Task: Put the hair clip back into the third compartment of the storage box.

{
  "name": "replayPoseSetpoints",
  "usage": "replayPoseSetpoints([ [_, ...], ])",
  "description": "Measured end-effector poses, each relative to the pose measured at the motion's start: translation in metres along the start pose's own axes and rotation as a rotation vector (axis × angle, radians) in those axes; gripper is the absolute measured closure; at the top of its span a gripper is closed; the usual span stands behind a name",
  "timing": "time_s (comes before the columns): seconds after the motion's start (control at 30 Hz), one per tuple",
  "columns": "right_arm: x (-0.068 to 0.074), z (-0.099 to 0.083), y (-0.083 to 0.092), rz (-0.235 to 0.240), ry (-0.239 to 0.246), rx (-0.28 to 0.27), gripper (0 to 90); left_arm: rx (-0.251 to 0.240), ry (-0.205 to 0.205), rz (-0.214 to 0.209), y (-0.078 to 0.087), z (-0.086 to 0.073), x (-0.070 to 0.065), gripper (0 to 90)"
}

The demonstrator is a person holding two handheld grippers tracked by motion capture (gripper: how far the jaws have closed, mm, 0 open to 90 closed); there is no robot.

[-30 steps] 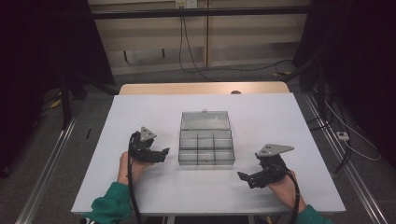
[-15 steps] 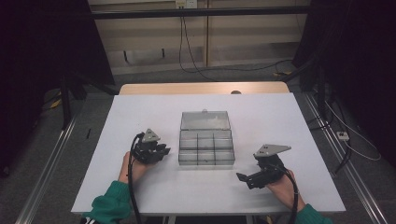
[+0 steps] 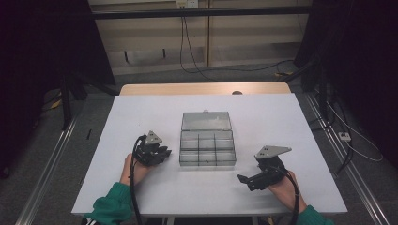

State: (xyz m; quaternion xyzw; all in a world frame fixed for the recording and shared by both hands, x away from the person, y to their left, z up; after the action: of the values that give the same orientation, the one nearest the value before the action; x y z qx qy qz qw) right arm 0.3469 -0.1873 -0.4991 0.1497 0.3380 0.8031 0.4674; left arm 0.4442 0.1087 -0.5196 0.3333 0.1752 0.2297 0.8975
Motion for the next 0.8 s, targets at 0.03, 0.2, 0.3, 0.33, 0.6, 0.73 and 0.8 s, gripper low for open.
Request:
replayPoseSetpoints([
  [0.03,-0.0002,0.0001,0.0,-0.002,0.0,-0.001,0.0,0.003,-0.005,0.001,-0.0002,-0.0001,-0.0005,76.0],
  [0.2,-0.001,-0.0012,-0.0011,0.004,-0.004,0.002,0.0,-0.005,-0.005,0.017,-0.0003,0.0001,0.0004,77.3],
  [0.3,-0.0014,-0.0007,0.0002,0.002,-0.005,-0.004,0.0,-0.012,-0.005,0.002,-0.0005,0.0003,-0.0005,77.5],
  [0.33,-0.0017,-0.0004,0.0006,-0.001,-0.005,-0.006,0.0,-0.013,-0.002,0.004,-0.0004,0.0004,-0.0004,77.5],
  [0.6,-0.0035,-0.0016,0.0018,-0.011,-0.003,-0.013,0.0,-0.03,0.0,0.013,0.0021,0.0035,-0.0002,77.6],
  [0.73,-0.0049,-0.001,0.0021,-0.015,-0.003,-0.019,0.0,-0.047,0.005,0.014,0.005,0.0068,-0.0017,77.6],
  [0.8,-0.0049,-0.0013,0.0017,-0.018,-0.001,-0.02,0.0,-0.055,0.006,0.021,0.0065,0.0087,-0.0019,77.6],
])
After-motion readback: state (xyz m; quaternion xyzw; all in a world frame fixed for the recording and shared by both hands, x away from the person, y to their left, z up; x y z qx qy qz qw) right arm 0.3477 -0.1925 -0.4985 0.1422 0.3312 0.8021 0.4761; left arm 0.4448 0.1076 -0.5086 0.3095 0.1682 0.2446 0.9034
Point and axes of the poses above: each handheld gripper's, and its own axes: y roughly backward along the jaws, z roughly out of its top, x roughly to its left, the point moved 9 cm from there along -y, roughly forward along the jaws, and after that the axes turned 13 degrees about -z, right-handed, at the moved point
